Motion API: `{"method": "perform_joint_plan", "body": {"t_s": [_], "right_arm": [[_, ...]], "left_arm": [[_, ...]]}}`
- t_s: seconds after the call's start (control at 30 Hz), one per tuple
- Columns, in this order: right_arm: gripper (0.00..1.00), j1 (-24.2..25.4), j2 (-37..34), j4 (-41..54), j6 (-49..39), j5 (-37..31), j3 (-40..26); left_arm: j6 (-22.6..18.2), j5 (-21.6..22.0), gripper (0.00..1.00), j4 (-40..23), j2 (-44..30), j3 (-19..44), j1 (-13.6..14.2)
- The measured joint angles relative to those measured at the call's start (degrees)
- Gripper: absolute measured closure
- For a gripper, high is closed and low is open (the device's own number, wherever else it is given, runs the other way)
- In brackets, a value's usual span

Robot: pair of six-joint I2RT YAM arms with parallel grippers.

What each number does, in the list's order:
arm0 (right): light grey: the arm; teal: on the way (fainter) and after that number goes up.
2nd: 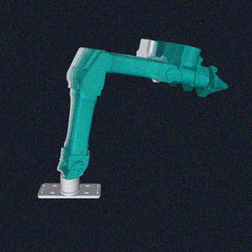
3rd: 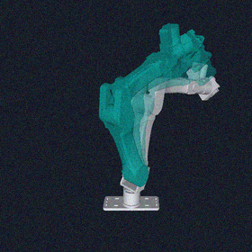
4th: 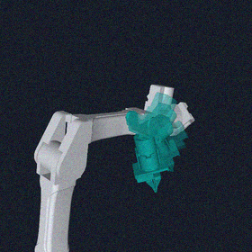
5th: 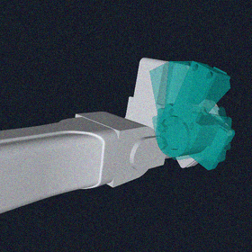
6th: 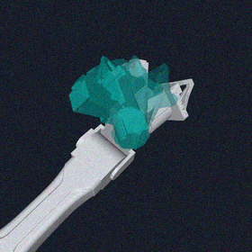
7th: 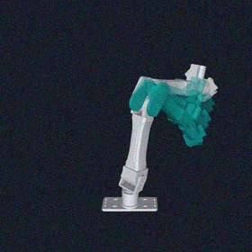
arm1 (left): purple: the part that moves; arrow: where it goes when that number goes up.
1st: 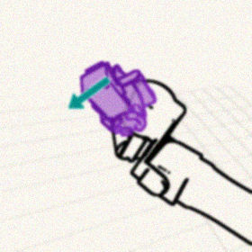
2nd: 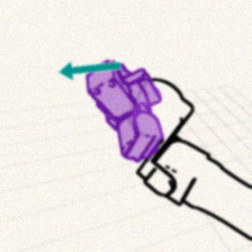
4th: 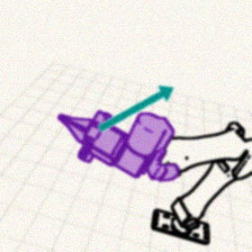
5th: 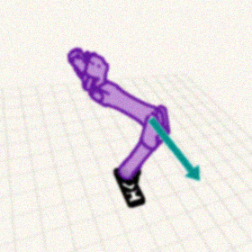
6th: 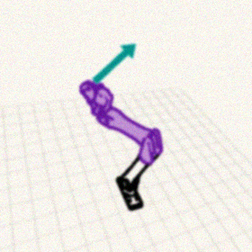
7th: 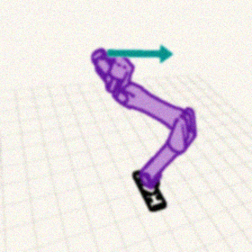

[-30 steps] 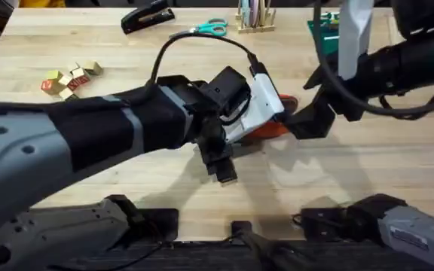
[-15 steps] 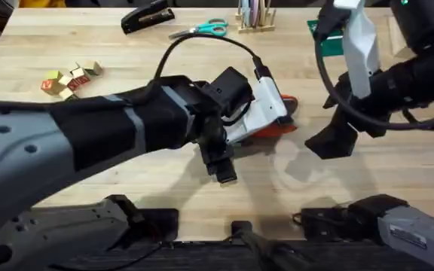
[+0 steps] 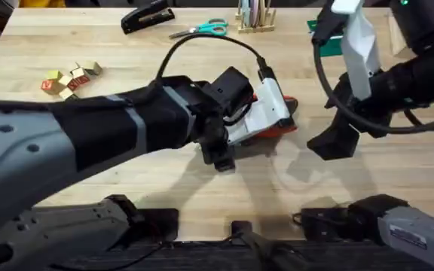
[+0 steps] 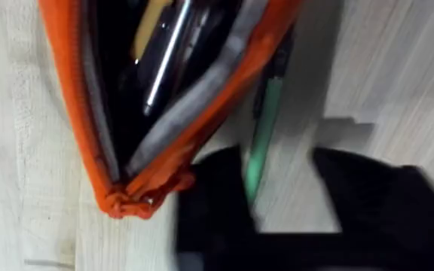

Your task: Unzip the bag, pick up the pens from the table one at a time and place them inside, then zip the bag closed.

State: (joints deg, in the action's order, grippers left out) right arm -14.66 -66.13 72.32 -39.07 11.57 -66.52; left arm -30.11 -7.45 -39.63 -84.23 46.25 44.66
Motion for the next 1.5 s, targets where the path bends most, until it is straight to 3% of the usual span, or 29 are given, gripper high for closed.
{"method": "perform_joint_plan", "body": {"t_s": [0.03,0.13,0.57,0.6,0.87,1.13,1.2,1.27,1.3,1.43,1.47,1.5], "right_arm": [[0.004,0.0,0.0,0.0,0.0,0.0,0.0],[0.004,0.0,0.0,0.0,0.0,0.0,0.0],[0.004,0.0,0.0,-0.2,0.0,0.0,0.0],[0.004,0.4,0.0,-0.6,0.0,0.0,0.0],[0.004,1.8,0.0,-0.6,1.6,0.0,0.0],[0.004,1.8,1.8,-0.7,2.0,0.0,0.0],[0.004,1.8,1.9,-1.4,2.7,0.0,0.0],[0.004,1.8,1.9,-1.6,3.1,0.0,0.0],[0.004,1.8,1.9,-1.6,3.2,0.0,0.0],[0.004,1.8,2.0,-1.6,3.3,0.0,0.0],[0.004,1.8,3.5,-1.7,3.5,0.0,0.0],[0.004,1.8,4.3,-1.8,3.5,0.0,0.0]], "left_arm": [[-0.2,-0.3,0.706,0.0,-0.1,0.1,0.1],[-0.8,-0.8,0.953,0.1,-0.1,0.2,0.5],[-0.8,-0.6,0.960,0.4,1.3,-0.7,-0.4],[-1.0,0.7,0.960,-0.8,3.6,-1.9,-2.0],[-1.0,1.5,0.958,-1.6,12.7,-1.8,-6.9],[-1.1,2.0,0.958,-2.1,15.2,5.2,-10.4],[-1.2,2.0,0.958,-1.8,15.3,10.7,-10.4],[-1.3,0.8,0.958,-0.3,15.3,14.9,-10.4],[-1.3,-2.8,0.958,2.1,15.3,16.8,-10.4],[-1.3,-9.1,0.958,4.2,15.3,17.4,-10.4],[-1.4,-13.5,0.958,4.8,14.4,17.4,-10.4],[-1.4,-14.7,0.958,5.2,13.8,17.4,-10.4]]}}
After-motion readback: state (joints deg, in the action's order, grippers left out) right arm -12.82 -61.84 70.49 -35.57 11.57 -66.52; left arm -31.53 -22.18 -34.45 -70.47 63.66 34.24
